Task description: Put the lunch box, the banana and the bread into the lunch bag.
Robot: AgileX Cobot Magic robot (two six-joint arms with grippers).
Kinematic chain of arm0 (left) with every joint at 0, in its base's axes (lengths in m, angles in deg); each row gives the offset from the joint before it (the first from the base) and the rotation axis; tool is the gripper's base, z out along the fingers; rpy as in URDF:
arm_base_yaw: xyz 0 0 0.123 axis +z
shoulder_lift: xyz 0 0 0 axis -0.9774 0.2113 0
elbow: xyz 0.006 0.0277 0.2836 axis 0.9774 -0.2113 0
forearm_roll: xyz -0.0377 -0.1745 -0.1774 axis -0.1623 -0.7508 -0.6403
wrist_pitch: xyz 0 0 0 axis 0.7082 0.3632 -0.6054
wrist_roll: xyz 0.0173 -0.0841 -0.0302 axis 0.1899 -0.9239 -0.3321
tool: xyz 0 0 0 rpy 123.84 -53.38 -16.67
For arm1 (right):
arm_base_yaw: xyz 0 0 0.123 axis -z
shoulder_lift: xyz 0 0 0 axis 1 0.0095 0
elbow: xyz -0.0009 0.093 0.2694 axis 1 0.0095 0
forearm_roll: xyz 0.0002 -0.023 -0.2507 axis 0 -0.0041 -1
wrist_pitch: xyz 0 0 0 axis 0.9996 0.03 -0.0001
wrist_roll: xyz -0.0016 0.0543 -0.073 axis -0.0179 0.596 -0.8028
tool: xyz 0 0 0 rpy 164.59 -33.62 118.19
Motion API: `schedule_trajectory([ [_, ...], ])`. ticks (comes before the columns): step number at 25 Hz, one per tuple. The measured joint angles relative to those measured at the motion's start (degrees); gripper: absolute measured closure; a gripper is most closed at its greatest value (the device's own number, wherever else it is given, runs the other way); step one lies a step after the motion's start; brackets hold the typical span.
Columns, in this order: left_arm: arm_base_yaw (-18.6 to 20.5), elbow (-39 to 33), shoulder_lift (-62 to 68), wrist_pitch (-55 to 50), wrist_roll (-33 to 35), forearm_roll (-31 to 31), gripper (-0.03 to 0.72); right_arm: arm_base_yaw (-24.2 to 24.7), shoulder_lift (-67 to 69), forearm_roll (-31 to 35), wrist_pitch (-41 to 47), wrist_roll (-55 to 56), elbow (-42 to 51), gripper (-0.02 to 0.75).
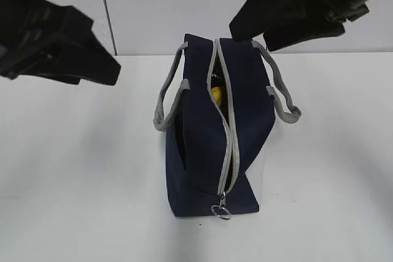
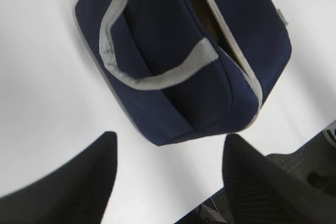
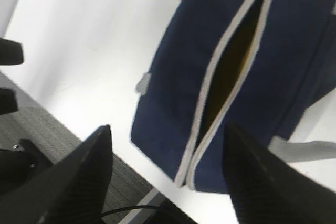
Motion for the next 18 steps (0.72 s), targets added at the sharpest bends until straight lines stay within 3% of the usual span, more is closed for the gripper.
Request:
schedule_trajectory([
  [11,0.0,-8.79,-16.12,-0.61,1.77,0.09,0.254,0.0,-23.02,29.96,-7.35,-29.25,35.06,0.252],
  [18,0.0,-9.07,-17.4,-1.39,2.07,0.09,0.254,0.0,-26.25,33.2,-8.87,-32.44,43.68,0.252],
])
